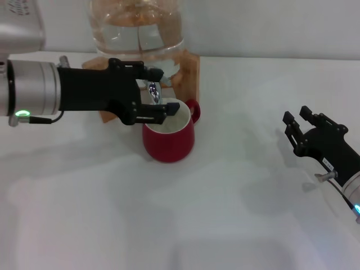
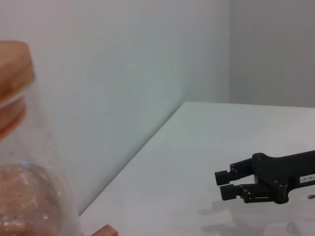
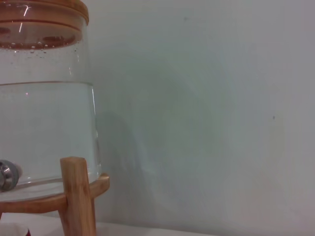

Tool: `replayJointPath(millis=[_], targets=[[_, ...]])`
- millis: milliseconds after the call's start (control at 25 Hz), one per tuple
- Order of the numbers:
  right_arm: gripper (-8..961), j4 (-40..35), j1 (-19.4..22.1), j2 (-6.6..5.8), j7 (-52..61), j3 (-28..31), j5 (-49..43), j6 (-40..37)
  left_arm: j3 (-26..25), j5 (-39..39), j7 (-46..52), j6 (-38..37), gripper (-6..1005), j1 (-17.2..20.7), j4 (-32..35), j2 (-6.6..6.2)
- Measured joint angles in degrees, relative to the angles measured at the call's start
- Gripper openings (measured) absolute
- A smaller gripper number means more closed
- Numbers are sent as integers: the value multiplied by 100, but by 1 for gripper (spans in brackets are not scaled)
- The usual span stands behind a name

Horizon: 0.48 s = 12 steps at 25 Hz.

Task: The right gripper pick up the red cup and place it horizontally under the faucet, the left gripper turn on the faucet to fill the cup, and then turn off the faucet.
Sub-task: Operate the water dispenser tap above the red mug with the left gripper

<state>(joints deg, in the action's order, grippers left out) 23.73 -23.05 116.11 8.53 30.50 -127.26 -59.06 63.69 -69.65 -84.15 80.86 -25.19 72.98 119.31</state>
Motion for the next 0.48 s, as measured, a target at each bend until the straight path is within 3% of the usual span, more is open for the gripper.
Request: replayJointPath(millis=[480], targets=[[378,0,5,0,0,0,-1,0,217,62,-5,-250,756,-28,-150,-15]])
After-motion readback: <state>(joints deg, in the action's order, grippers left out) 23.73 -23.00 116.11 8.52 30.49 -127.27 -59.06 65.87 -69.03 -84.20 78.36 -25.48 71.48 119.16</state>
